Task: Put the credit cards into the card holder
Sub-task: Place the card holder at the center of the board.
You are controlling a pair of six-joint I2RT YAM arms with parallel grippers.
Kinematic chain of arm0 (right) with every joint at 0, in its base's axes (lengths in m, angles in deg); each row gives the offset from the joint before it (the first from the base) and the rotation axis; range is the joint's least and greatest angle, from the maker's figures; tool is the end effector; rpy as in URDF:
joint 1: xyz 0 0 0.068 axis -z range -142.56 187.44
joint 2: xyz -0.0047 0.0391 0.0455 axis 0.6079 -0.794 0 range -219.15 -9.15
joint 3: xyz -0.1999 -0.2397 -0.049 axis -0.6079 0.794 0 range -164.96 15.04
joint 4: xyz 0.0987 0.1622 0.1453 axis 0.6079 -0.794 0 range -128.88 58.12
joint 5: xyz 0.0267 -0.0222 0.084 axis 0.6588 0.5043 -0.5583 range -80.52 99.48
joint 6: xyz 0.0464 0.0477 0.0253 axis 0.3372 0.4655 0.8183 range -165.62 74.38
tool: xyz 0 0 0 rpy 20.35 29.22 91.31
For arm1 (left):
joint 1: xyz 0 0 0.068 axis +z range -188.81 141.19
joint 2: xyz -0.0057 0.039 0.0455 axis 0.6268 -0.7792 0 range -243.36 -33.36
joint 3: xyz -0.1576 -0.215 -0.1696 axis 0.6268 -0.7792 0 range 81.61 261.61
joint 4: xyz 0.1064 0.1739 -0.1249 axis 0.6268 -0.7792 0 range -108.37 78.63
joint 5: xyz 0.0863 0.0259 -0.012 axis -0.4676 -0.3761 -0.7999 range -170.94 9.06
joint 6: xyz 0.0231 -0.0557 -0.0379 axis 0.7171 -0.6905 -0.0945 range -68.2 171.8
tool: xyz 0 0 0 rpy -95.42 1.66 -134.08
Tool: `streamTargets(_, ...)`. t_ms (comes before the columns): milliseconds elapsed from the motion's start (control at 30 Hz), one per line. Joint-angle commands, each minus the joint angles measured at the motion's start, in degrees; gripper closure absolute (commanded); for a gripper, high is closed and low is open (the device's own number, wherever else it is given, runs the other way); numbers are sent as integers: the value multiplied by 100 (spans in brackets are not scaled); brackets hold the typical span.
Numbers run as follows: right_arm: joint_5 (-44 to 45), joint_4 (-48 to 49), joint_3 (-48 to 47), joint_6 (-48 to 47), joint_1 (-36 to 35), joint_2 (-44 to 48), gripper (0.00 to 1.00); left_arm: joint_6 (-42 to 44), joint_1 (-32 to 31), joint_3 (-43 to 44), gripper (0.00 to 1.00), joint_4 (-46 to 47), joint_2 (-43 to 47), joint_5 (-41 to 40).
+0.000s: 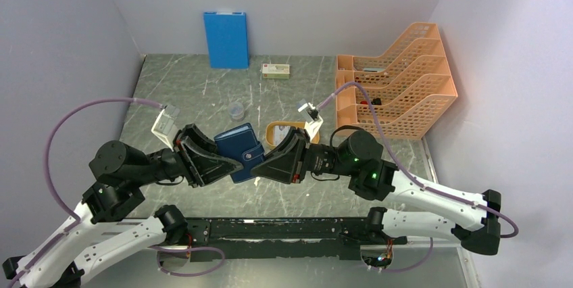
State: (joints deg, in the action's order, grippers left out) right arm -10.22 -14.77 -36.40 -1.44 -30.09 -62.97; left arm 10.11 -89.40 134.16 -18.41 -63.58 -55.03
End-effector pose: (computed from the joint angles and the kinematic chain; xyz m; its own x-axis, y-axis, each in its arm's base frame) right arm 0.0529 0.1796 0.4460 -0.6235 0.2092 -0.7533 -0.7810 -0.1215 0.6126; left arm 0.0167 -0.0605 0.4416 -0.5151 -0.3153 -0.7970 0.8302 0.0477 -0.5554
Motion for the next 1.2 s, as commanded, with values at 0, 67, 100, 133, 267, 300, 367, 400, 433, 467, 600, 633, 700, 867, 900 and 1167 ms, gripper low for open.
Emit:
streamTargets(0,277,319,153,266,-5,-7,100,146,-21,86,53,157,-103,283)
streamTargets(67,433,320,197,291,-3,47,100,144,-21,42,45,171,-57,252)
streamTargets(100,499,308,204,300,-5,67,100,146,-23,18,43,184,-37,236)
streamTargets(133,574,291,217,319,0,81,100,148,-22,-8,43,188,-12,222)
streamTargets(267,849,276,290,406,0,146,100,87,-20,-160,45,290,87,173)
streamTargets(300,928,299,326,434,-4,166,100,64,-21,-209,45,306,105,169)
streamTargets(367,1076,376,406,505,-1,223,100,20,-21,-304,46,357,137,154)
streamTargets(400,1116,395,440,533,-5,231,100,3,-21,-331,46,369,153,139)
streamTargets(433,1144,406,454,567,1,230,100,-19,-23,-383,46,393,166,123)
streamTargets(467,1178,401,459,584,-3,217,100,-42,-28,-429,48,431,184,111)
streamTargets(600,1228,469,516,664,-4,197,100,-143,-20,-575,56,537,233,50)
streamTargets(633,1236,469,520,676,-1,201,100,-153,-23,-593,59,538,240,34)
streamTargets(700,1253,488,547,702,-1,206,100,-149,-20,-612,62,526,249,9)
streamTargets(867,1202,598,608,767,0,186,100,-150,-21,-638,79,476,267,-125)
streamTargets(900,1146,614,601,763,1,160,100,-147,-21,-641,86,455,263,-148)
streamTargets(1167,708,-436,254,169,-4,327,43,225,-22,-380,95,-525,377,-895)
